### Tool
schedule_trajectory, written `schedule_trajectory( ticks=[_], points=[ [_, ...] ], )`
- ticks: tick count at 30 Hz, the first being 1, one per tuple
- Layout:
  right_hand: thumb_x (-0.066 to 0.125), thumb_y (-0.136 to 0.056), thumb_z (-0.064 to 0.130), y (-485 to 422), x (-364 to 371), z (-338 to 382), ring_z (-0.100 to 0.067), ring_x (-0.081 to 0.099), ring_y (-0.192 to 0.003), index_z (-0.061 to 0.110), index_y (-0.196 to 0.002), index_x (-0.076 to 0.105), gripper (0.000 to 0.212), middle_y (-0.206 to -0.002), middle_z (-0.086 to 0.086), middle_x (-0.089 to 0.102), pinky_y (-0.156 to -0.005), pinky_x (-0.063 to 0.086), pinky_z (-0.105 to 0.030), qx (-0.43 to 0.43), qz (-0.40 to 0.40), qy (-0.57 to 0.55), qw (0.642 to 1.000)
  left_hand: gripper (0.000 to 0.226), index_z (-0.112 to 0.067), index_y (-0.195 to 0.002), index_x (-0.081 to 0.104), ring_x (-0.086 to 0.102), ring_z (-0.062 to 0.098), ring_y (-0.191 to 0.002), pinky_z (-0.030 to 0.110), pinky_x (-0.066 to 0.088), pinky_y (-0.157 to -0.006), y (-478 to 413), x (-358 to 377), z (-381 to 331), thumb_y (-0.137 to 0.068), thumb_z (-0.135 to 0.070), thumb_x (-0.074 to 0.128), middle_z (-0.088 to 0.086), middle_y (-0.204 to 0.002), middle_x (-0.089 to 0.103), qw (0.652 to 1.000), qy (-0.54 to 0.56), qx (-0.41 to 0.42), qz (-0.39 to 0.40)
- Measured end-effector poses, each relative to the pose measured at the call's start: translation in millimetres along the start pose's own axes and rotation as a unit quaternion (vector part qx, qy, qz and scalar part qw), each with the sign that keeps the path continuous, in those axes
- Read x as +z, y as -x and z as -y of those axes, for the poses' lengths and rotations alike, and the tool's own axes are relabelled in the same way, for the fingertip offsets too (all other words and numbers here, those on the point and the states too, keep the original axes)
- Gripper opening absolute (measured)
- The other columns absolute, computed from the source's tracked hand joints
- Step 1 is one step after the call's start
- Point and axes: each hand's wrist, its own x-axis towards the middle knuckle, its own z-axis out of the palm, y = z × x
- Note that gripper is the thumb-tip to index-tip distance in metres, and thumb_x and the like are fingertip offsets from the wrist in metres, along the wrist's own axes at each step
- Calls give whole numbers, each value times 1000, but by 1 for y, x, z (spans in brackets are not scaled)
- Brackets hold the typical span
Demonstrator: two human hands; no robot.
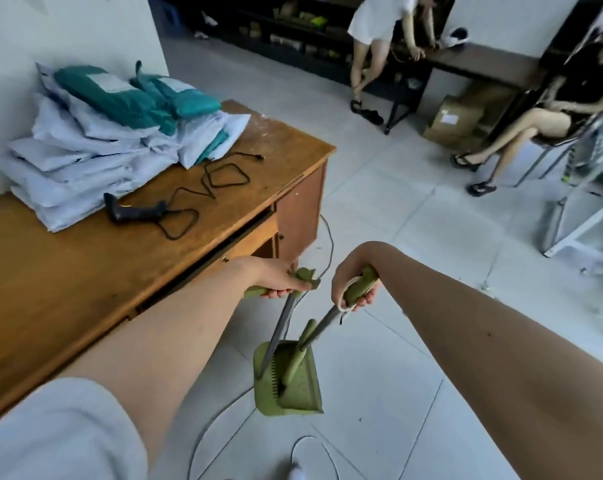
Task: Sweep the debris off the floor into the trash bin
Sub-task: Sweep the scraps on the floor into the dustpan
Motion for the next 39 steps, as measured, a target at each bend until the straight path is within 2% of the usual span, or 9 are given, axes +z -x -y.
schedule_trajectory(
  ticks=[4,7,16,19,23,25,32,35,39],
  points=[
    [47,-95,14,0,-17,-73,-16,40,-58,7,-75,50,22,-74,-10,49,-57,33,-23,9,-43,-91,995,49,-14,-77,52,42,16,-50,30,41,-59,-50,-3,-62,-81,-63,58,2,-61,50,998,-52,16,7],
    [49,-93,14,-5,-29,-119,-15,45,-55,5,-77,55,20,-72,-9,54,-48,39,-22,20,-70,-139,988,49,-12,-79,53,44,15,-50,27,42,-55,-88,-5,-98,-81,-61,58,2,-62,52,998,-65,21,12],
    [46,-95,13,-30,-94,-215,-15,41,-55,5,-77,53,21,-71,-9,49,-51,32,-23,50,-52,-241,968,47,-14,-75,54,49,16,-50,25,45,-55,-208,-23,-167,-80,-60,60,1,-59,55,994,-73,35,74],
    [42,-97,13,-34,-123,-240,-15,38,-56,7,-75,49,23,-71,-8,46,-49,31,-21,55,-37,-268,961,47,-12,-82,56,53,17,-52,25,49,-56,-245,-32,-191,-82,-59,58,3,-62,58,993,-69,32,85],
    [42,-98,13,-40,-148,-278,-13,38,-56,6,-80,50,21,-75,-9,48,-51,30,-20,74,-41,-292,953,49,-12,-77,53,50,18,-54,28,47,-62,-285,-29,-221,-87,-60,51,4,-62,55,988,-81,38,126],
    [42,-98,14,-44,-152,-298,-12,36,-54,6,-77,50,24,-73,-8,47,-45,29,-18,79,-34,-297,951,53,-11,-73,52,49,21,-56,30,46,-69,-302,-20,-227,-89,-61,46,6,-63,55,985,-93,37,142],
    [41,-92,9,-66,-159,-371,-11,33,-39,8,-65,46,28,-57,-6,40,-38,24,-16,107,-51,-307,944,56,-7,-83,56,55,23,-66,35,47,-82,-346,19,-229,-94,-59,36,7,-68,59,987,-93,28,124],
    [41,-92,7,-70,-164,-403,-10,37,-30,7,-65,47,27,-48,-6,44,-37,27,-12,99,-56,-308,945,46,-12,-82,54,54,19,-59,32,47,-76,-363,37,-238,-95,-53,39,3,-63,59,992,-67,0,108],
    [41,-90,7,-71,-167,-448,-12,39,-26,8,-64,46,27,-38,-4,44,-36,31,-9,99,-52,-289,951,27,-6,-101,53,55,20,-59,30,48,-67,-381,61,-255,-95,-32,50,6,-65,57,995,12,-49,83]
  ],
)
